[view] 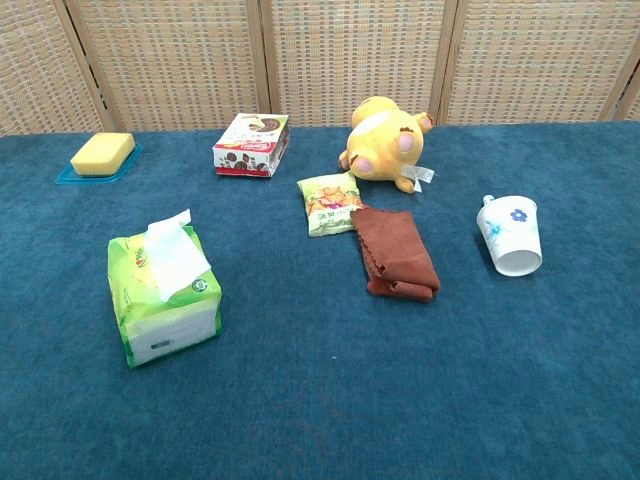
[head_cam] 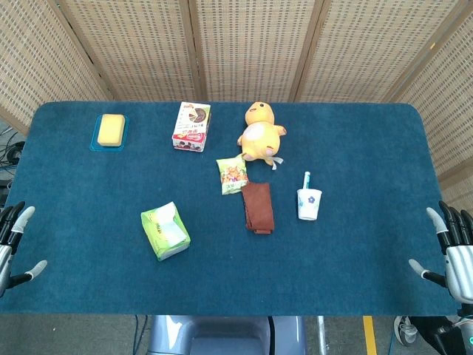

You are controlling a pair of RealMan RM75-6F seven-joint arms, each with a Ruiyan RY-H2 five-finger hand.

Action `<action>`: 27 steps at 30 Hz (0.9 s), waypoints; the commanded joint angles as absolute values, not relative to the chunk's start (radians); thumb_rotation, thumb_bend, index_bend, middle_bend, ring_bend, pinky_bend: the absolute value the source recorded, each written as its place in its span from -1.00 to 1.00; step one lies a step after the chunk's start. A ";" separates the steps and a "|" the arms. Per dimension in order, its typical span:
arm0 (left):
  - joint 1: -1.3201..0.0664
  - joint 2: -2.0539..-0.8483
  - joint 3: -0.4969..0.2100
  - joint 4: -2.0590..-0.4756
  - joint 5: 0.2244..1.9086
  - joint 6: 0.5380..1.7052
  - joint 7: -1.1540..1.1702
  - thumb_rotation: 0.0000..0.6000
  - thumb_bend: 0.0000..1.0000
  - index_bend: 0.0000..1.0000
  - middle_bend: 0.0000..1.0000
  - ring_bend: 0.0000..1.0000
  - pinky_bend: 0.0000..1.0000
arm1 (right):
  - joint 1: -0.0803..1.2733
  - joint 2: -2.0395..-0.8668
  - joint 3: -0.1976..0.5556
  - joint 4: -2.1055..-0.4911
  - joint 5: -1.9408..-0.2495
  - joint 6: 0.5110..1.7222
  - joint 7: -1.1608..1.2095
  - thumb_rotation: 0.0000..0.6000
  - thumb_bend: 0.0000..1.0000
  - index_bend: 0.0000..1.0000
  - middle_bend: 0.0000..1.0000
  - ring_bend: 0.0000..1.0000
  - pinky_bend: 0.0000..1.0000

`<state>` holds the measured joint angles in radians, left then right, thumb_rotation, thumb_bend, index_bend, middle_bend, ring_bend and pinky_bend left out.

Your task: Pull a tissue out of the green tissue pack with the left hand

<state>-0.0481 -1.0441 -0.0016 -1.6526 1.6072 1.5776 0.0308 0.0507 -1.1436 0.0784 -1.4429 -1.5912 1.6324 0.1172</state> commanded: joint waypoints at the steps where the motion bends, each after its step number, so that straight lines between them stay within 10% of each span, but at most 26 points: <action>1: -0.048 -1.045 -0.001 -1.651 1.610 1.578 0.032 1.00 -1.00 -1.00 -1.00 -1.00 -1.00 | 0.054 -1.137 0.070 -1.441 -1.600 1.622 0.122 1.00 -1.00 -1.00 -1.00 -1.00 -1.00; 11: -0.128 -1.075 -0.020 -1.619 1.666 1.511 -0.021 1.00 -0.96 -1.00 -1.00 -1.00 -1.00 | 0.060 -1.126 0.070 -1.450 -1.595 1.605 0.152 1.00 -1.00 -1.00 -1.00 -1.00 -1.00; 27: -0.633 -1.121 -0.117 -1.721 1.650 0.825 0.141 1.00 -0.77 -0.99 -1.00 -1.00 -1.00 | 0.077 -1.114 0.084 -1.444 -1.554 1.559 0.194 1.00 -1.00 -1.00 -1.00 -1.00 -1.00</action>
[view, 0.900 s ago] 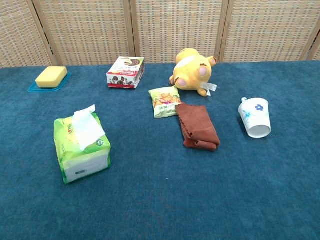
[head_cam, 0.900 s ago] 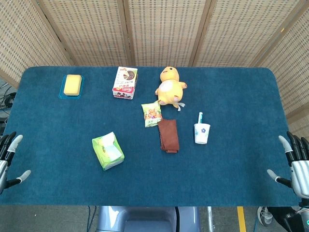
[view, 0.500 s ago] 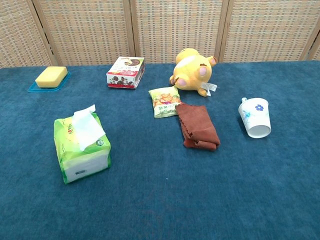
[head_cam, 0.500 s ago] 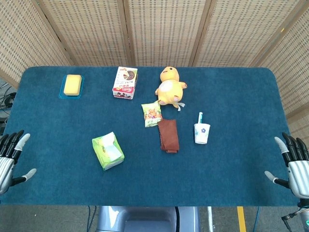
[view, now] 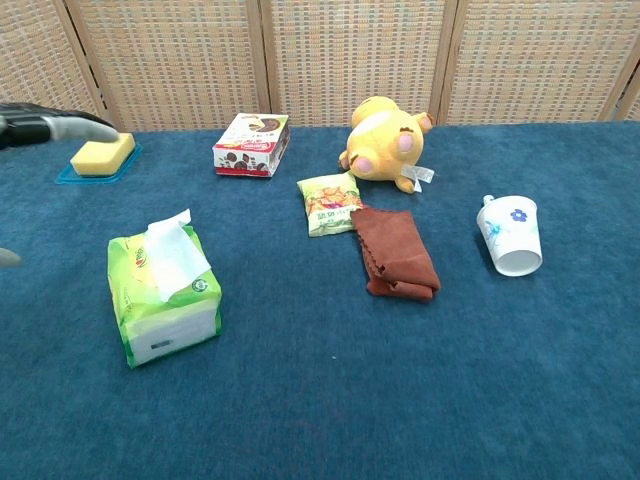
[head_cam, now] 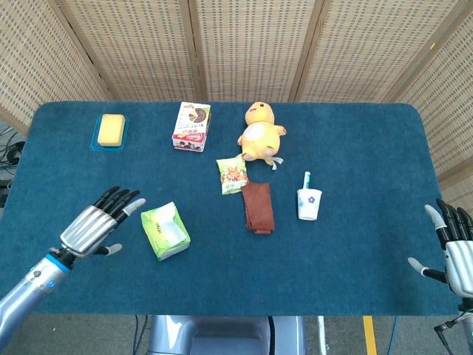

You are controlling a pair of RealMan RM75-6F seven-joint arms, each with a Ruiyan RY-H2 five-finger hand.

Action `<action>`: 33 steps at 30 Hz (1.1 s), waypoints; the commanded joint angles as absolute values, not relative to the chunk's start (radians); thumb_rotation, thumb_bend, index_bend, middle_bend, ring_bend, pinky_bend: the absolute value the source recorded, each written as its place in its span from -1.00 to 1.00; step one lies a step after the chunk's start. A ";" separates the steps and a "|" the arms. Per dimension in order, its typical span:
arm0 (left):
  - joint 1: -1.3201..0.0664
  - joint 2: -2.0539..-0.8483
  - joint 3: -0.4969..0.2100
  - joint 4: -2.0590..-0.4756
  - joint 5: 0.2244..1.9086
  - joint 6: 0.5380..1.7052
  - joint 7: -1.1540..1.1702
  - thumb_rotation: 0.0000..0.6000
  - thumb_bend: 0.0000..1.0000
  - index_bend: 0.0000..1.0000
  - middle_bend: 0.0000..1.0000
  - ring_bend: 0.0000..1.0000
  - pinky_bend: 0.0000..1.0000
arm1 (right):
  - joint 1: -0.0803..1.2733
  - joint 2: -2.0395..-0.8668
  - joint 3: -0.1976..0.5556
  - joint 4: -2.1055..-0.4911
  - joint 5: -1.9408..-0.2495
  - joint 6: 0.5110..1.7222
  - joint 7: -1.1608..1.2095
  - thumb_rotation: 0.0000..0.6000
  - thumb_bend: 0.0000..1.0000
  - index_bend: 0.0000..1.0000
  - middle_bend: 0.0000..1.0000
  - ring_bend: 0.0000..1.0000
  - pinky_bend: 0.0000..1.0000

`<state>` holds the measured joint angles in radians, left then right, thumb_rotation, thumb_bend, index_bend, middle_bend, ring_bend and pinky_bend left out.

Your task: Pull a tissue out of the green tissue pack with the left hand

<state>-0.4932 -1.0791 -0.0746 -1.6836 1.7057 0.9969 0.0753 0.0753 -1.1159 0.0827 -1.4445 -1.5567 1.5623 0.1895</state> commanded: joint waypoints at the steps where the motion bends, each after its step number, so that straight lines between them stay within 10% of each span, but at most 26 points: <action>1: -0.648 -1.139 -0.123 -1.712 1.641 0.812 0.160 1.00 -0.75 -0.98 -1.00 -1.00 -1.00 | 0.078 -1.114 0.084 -1.444 -1.552 1.557 0.196 1.00 -1.00 -1.00 -1.00 -1.00 -1.00; 12: -0.736 -1.270 -0.140 -1.671 1.460 0.702 0.339 1.00 -0.70 -0.86 -0.97 -0.99 -0.94 | 0.082 -1.114 0.087 -1.439 -1.543 1.545 0.203 1.00 -1.00 -1.00 -1.00 -1.00 -1.00; 23: -0.774 -1.288 -0.125 -1.686 1.314 0.709 0.494 1.00 -0.47 -0.06 -0.05 -0.30 -0.56 | 0.079 -1.114 0.089 -1.438 -1.541 1.551 0.207 1.00 -1.00 -1.00 -1.00 -1.00 -1.00; 33: -0.777 -1.297 -0.103 -1.677 1.291 0.770 0.520 1.00 -0.10 0.34 0.20 -0.12 -0.50 | 0.080 -1.115 0.087 -1.440 -1.543 1.550 0.204 1.00 -1.00 -1.00 -1.00 -1.00 -1.00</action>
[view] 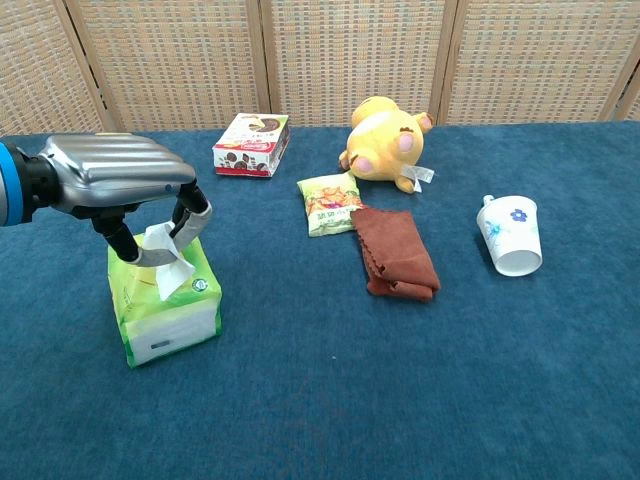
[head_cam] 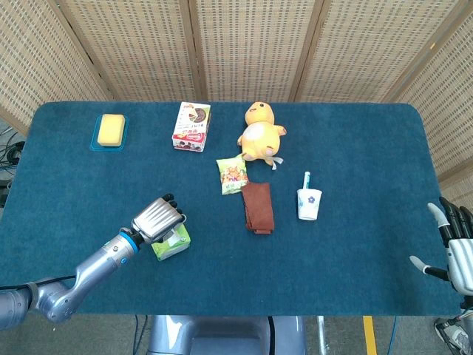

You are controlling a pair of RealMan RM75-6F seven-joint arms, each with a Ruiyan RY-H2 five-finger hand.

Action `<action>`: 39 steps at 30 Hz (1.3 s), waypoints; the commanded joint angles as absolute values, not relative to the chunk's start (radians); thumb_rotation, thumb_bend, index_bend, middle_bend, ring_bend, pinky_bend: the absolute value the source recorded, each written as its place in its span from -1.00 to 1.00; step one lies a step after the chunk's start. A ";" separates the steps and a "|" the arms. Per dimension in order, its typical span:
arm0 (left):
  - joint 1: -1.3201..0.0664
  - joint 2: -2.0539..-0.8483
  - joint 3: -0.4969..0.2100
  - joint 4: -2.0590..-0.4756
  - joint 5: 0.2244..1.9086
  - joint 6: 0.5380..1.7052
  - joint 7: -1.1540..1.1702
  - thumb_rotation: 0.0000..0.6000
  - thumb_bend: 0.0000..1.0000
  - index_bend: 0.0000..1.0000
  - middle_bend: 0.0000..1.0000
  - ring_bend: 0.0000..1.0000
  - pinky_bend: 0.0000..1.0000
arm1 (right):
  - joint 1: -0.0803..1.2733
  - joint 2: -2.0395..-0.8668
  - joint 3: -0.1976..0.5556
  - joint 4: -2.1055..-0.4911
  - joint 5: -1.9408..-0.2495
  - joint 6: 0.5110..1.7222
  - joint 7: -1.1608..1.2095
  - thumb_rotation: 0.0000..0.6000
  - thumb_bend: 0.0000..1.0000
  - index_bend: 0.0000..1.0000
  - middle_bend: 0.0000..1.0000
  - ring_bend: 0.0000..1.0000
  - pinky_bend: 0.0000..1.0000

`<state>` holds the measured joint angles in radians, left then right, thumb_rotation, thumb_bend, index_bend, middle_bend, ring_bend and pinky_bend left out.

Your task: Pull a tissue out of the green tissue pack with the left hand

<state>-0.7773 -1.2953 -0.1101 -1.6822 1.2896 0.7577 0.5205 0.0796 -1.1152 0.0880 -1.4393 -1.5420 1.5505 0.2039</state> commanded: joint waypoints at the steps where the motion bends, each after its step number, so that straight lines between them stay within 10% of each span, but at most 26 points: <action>1: -0.777 -1.296 -0.100 -1.676 1.291 0.773 0.520 1.00 -0.08 0.35 0.21 -0.11 -0.50 | 0.080 -1.115 0.087 -1.440 -1.543 1.550 0.204 1.00 -1.00 -1.00 -1.00 -1.00 -1.00; 10: -0.758 -1.307 -0.151 -1.651 1.357 0.912 0.364 1.00 0.09 0.44 0.29 -0.02 -0.43 | 0.080 -1.113 0.085 -1.441 -1.546 1.550 0.211 1.00 -1.00 -1.00 -1.00 -1.00 -1.00; 23: -0.798 -1.331 -0.430 -1.658 1.289 1.096 -0.097 1.00 0.10 0.45 0.30 0.00 -0.41 | 0.082 -1.112 0.084 -1.439 -1.544 1.543 0.215 1.00 -1.00 -1.00 -1.00 -1.00 -1.00; 39: -0.922 -1.555 -0.559 -1.484 0.801 0.819 -0.444 1.00 0.13 0.45 0.30 0.00 -0.41 | 0.089 -1.108 0.084 -1.432 -1.538 1.525 0.241 1.00 -1.00 -1.00 -1.00 -1.00 -1.00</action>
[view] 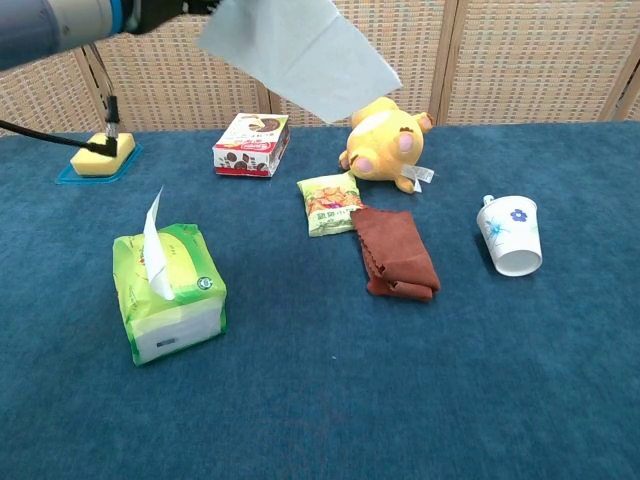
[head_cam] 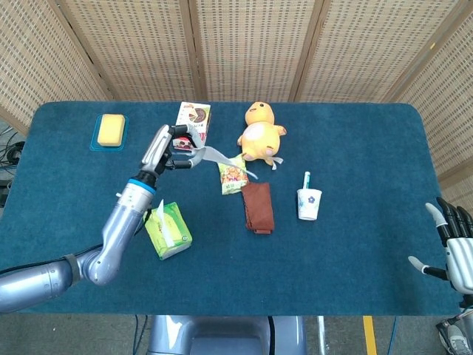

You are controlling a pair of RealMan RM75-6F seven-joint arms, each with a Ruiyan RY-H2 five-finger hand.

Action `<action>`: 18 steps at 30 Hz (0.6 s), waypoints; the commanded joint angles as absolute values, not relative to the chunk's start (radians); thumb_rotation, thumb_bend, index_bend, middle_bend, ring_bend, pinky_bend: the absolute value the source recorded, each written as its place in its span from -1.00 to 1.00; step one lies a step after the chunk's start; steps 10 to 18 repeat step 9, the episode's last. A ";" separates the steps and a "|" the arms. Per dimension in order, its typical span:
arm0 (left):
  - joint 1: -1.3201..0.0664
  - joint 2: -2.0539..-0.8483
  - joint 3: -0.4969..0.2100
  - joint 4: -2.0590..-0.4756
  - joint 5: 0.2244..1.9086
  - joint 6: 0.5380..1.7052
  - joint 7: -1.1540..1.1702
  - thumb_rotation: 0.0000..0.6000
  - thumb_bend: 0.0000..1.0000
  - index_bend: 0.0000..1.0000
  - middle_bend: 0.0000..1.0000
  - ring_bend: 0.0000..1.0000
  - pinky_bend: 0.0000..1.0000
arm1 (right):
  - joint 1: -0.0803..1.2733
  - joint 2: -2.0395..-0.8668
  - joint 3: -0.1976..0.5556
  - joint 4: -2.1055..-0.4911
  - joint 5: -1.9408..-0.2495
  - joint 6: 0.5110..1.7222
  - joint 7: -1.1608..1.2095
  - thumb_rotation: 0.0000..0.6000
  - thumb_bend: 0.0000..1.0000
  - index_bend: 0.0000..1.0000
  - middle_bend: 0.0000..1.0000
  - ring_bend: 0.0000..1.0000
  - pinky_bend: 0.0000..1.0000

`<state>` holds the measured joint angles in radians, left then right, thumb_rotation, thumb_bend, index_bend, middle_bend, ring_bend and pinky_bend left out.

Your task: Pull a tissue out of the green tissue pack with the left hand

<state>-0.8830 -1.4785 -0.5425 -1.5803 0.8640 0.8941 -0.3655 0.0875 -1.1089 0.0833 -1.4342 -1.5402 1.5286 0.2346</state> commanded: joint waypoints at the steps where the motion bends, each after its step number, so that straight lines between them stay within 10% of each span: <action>1: -0.930 -1.581 -0.557 -1.444 0.790 0.797 -0.466 1.00 0.13 0.45 0.30 0.00 -0.41 | 0.090 -1.107 0.084 -1.430 -1.535 1.521 0.247 1.00 -1.00 -1.00 -1.00 -1.00 -1.00; 18: -0.980 -1.670 -0.548 -1.284 0.809 0.712 -0.507 1.00 0.14 0.45 0.30 0.00 -0.41 | 0.098 -1.104 0.086 -1.420 -1.529 1.503 0.272 1.00 -1.00 -1.00 -1.00 -1.00 -1.00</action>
